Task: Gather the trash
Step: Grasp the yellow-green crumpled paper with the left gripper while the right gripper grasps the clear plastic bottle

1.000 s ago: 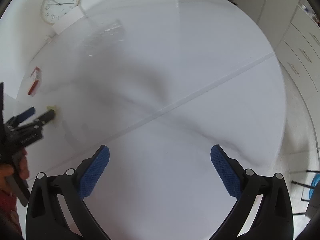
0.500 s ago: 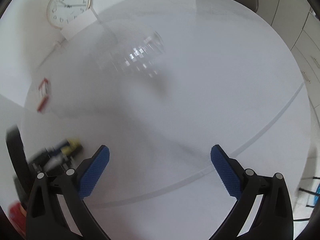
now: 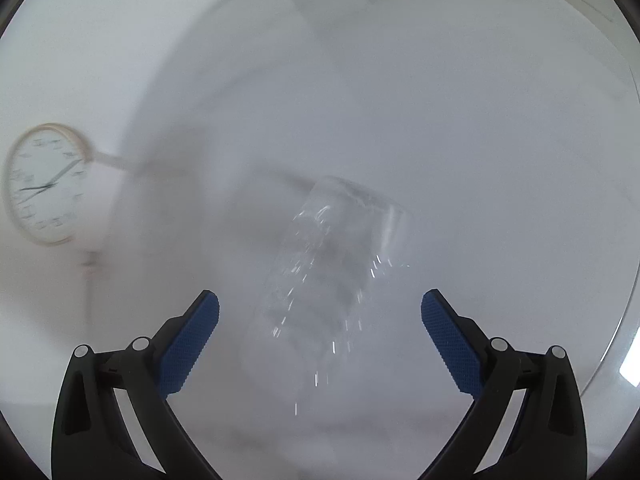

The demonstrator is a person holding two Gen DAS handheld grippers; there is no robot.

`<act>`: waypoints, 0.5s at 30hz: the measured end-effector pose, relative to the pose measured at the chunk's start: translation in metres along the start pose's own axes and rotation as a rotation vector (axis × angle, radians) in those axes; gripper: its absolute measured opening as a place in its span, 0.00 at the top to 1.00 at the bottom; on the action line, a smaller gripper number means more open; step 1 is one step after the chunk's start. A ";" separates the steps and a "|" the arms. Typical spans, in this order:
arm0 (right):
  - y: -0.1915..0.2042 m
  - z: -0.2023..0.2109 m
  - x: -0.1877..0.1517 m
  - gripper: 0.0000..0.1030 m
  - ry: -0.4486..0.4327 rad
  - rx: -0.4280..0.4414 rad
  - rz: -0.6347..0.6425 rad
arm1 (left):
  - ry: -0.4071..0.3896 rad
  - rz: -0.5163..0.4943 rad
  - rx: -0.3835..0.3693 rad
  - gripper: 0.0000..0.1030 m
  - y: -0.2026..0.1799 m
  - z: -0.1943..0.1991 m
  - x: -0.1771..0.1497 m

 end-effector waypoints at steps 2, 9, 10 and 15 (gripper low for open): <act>-0.001 -0.009 0.003 0.03 0.002 -0.040 -0.004 | -0.003 0.007 0.000 0.59 0.001 0.003 0.002; -0.009 -0.014 0.000 0.23 0.015 -0.025 0.061 | -0.011 0.038 0.012 0.59 0.007 0.012 0.001; -0.012 -0.012 -0.001 0.23 0.017 -0.011 0.064 | -0.014 0.040 0.015 0.59 0.007 0.013 0.001; -0.034 0.010 -0.013 0.24 0.007 0.039 0.111 | -0.017 0.017 0.032 0.59 -0.006 0.025 -0.001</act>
Point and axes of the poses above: each gripper's, at about its wrist camera, not at the fingertips, and z roughly against the way its jaws point, y to its left, x to its top, the point moved 7 cm from there along -z, roughly the way its jaws point, and after that the axes turned 5 degrees about z, right-handed, at the moved point
